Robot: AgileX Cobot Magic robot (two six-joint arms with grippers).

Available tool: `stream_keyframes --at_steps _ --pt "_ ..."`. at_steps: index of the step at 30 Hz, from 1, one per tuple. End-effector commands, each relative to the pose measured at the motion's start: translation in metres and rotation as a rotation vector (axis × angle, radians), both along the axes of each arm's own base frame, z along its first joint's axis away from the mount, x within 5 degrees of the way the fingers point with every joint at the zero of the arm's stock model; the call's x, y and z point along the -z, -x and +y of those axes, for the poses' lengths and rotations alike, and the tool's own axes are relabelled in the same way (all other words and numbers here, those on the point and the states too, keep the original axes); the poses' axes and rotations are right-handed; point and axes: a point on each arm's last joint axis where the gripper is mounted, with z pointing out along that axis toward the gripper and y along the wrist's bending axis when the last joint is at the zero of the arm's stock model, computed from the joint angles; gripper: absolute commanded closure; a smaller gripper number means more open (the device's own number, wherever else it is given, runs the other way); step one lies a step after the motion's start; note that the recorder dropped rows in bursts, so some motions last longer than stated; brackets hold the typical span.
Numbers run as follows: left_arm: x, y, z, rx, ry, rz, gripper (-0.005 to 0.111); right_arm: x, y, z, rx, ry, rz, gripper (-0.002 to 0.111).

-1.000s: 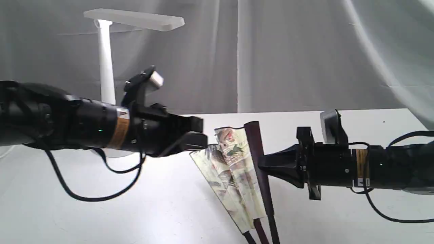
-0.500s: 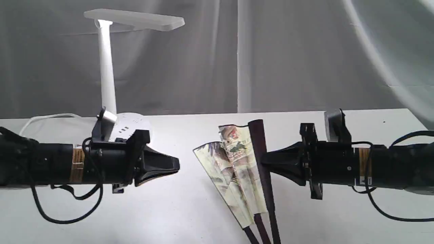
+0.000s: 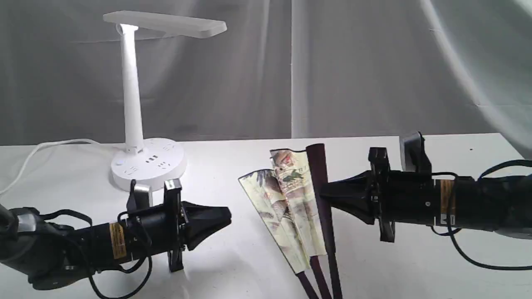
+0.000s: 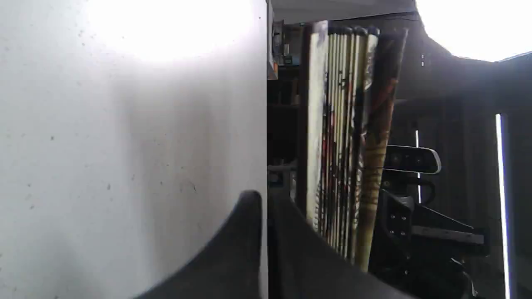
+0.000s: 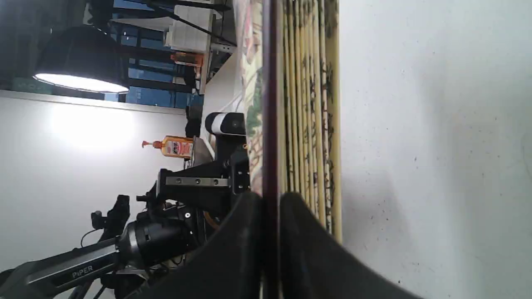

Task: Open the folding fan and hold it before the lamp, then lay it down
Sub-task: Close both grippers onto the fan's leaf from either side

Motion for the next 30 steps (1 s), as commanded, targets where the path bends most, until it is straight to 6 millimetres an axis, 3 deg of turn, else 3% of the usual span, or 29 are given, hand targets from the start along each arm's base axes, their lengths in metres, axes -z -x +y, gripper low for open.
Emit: stream_keyframes --at_steps 1,7,10,15,25,30 --pt "0.009 -0.002 -0.001 -0.004 -0.043 0.012 0.093 -0.003 -0.001 -0.003 0.02 -0.032 0.001 0.108" --pt "0.006 -0.006 -0.002 -0.005 -0.029 0.023 0.055 -0.003 -0.001 -0.003 0.025 -0.035 -0.001 0.108" --pt "0.005 -0.007 -0.002 -0.007 -0.028 0.019 0.045 -0.004 -0.002 -0.003 0.036 -0.04 -0.006 0.108" --pt "0.004 -0.007 -0.011 -0.027 -0.008 0.02 0.044 -0.004 -0.003 -0.004 0.045 -0.046 -0.01 0.108" --pt "-0.018 -0.019 -0.054 0.037 0.03 -0.088 0.044 -0.004 -0.002 -0.003 0.031 -0.036 -0.01 0.108" --pt "-0.019 -0.022 -0.061 0.003 0.037 -0.084 0.044 -0.003 -0.001 -0.003 0.022 -0.03 -0.009 0.108"
